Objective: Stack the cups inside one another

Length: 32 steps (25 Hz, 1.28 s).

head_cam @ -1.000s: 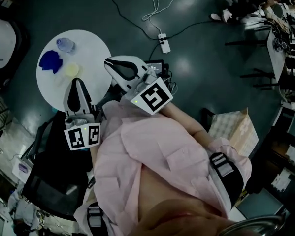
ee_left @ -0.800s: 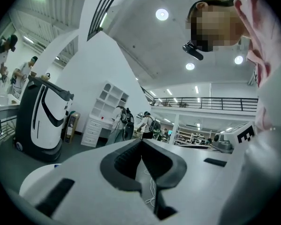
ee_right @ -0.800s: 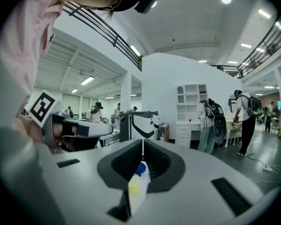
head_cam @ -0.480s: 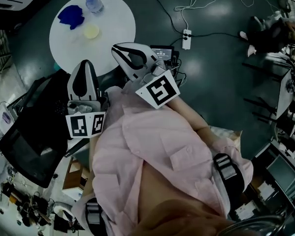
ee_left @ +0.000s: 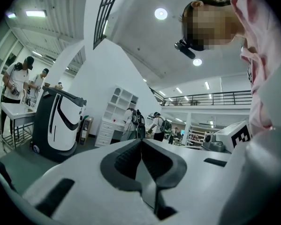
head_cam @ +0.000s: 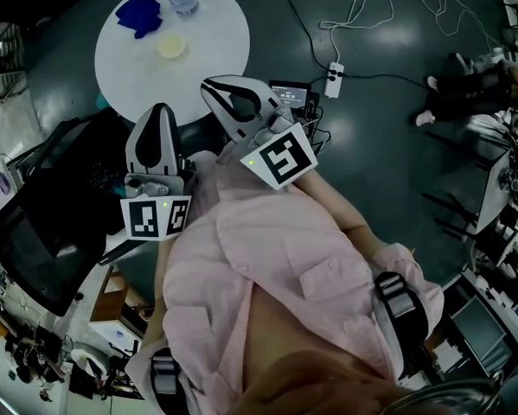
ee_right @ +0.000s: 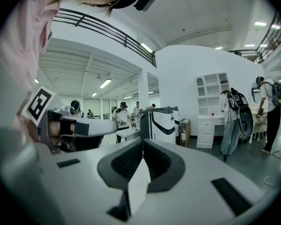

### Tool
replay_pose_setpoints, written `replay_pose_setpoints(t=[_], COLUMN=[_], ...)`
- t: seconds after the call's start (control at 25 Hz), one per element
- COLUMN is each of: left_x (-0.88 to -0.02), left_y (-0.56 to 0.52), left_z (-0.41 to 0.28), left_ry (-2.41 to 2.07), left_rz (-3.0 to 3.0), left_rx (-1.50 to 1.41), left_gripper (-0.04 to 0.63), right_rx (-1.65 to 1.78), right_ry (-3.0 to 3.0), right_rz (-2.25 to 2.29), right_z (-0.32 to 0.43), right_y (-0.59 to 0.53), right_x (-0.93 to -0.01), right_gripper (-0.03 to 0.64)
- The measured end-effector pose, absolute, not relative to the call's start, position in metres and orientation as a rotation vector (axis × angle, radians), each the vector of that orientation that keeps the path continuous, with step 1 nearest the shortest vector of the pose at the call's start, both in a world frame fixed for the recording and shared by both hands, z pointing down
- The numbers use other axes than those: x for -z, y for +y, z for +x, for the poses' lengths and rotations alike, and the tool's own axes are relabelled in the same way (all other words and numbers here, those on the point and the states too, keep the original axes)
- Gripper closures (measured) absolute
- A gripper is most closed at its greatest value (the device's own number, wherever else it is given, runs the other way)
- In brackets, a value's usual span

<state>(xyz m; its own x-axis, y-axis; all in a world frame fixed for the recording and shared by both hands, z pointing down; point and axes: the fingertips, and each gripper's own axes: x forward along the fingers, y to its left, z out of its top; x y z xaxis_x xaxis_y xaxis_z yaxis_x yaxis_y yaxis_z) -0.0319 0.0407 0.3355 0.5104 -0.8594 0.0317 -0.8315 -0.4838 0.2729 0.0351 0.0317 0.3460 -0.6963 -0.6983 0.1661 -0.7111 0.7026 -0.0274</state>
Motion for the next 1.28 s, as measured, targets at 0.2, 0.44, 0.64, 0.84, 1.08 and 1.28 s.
replay_pose_setpoints(t=[0.2,0.44,0.64,0.84,1.08,1.28], left_x=[-0.337,-0.335,-0.317,-0.320,-0.321,-0.321], left_y=[0.038,0.031,0.022,0.023,0.027,0.027], left_z=[-0.030,-0.026,-0.024,-0.030,-0.038,-0.051], left_ry=[-1.445,-1.468,-1.497,-1.486,-1.488,-1.517], left_rz=[2.489,2.482,2.501,2.505,2.490,2.464], left_rx=[0.165,0.137,0.150,0.146,0.189,0.211], left_gripper=[0.575,0.575,0.575,0.575,0.575,0.575], right_rx=[-0.133,-0.203,-0.217,-0.192,-0.136,-0.123], right_ry=[-2.750,-2.800,-2.823,-2.816,-2.804,-2.806], right_rz=[1.133,1.134,1.159,1.114,1.087,1.071], right_z=[0.041,0.045,0.050,0.034,0.021,0.013], right_y=[0.029,0.027,0.023,0.020,0.022,0.021], right_x=[-0.350,-0.348,-0.337,-0.339,-0.338,-0.337], right_gripper=[0.583,0.581,0.581,0.581,0.582,0.583])
